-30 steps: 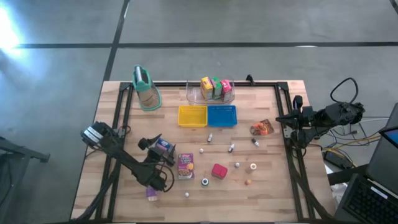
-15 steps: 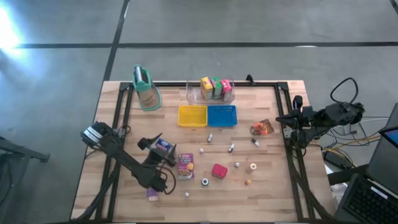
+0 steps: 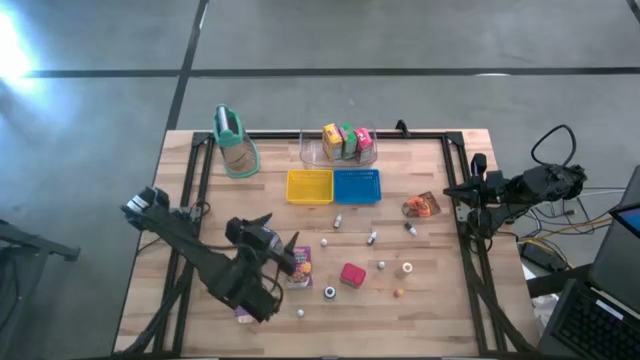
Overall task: Pick & Place Kitchen Items
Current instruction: Adjust the cereal boxes on the table
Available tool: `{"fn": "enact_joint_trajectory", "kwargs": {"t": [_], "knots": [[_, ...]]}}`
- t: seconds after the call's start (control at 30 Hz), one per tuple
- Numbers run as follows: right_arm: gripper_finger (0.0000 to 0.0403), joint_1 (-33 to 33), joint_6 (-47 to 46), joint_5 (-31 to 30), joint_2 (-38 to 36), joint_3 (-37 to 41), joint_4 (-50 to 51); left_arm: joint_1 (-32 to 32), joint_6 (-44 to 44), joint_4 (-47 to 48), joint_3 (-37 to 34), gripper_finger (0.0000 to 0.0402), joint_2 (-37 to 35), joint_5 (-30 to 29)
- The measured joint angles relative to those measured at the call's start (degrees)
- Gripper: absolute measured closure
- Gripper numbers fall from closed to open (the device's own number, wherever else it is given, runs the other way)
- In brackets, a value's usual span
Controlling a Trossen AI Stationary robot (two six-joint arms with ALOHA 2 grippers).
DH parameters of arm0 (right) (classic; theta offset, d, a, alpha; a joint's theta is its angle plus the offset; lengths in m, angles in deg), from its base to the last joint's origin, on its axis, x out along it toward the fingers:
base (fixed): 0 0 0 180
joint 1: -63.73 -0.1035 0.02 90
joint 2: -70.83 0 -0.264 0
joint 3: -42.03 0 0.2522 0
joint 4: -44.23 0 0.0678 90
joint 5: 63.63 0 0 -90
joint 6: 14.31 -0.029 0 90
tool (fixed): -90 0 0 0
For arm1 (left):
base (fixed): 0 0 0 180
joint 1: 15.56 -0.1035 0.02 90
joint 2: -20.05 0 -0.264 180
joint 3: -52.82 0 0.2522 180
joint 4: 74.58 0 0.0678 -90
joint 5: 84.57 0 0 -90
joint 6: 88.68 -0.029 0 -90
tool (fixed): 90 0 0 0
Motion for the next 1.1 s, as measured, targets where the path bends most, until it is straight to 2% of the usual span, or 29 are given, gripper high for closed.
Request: {"fn": "enact_joint_trajectory", "kwargs": {"t": [0.1,0.23,0.33,0.43,0.67,0.8,0.97,1.03,1.1], "knots": [[0.0394,0.02,0.02,0.00,-0.02,0.01,-0.02,-2.24,-6.92,-5.42,5.14,0.0003,0.35,8.29],[0.0394,0.02,0.02,0.01,-0.04,0.01,-0.02,-5.07,-14.98,-18.46,6.44,0.0003,1.31,14.97],[0.0394,0.00,0.02,0.00,-0.04,0.02,-0.02,-6.15,-20.70,-28.78,5.60,0.0003,1.16,15.81],[0.0394,0.01,0.02,0.00,-0.04,0.00,-0.02,-7.42,-24.66,-31.65,4.18,0.0003,1.18,15.88],[0.0394,0.01,0.02,0.01,-0.04,0.00,-0.02,-9.14,-22.78,-32.42,2.31,0.0003,1.31,18.32],[0.0394,0.00,0.02,0.02,-0.04,0.00,-0.02,-9.40,-16.67,-31.59,0.21,0.0003,1.31,20.31],[0.0394,0.01,0.02,0.00,-0.04,0.00,-0.02,-9.43,-16.88,-32.17,-0.43,0.0003,1.31,20.81],[0.0394,0.00,0.02,0.00,-0.04,0.00,-0.02,-10.11,-16.02,-31.50,-0.27,0.0003,1.31,22.36],[0.0394,0.00,0.02,0.02,-0.04,0.00,-0.02,-11.44,-11.33,-28.41,0.90,0.0003,1.31,27.53]]}}
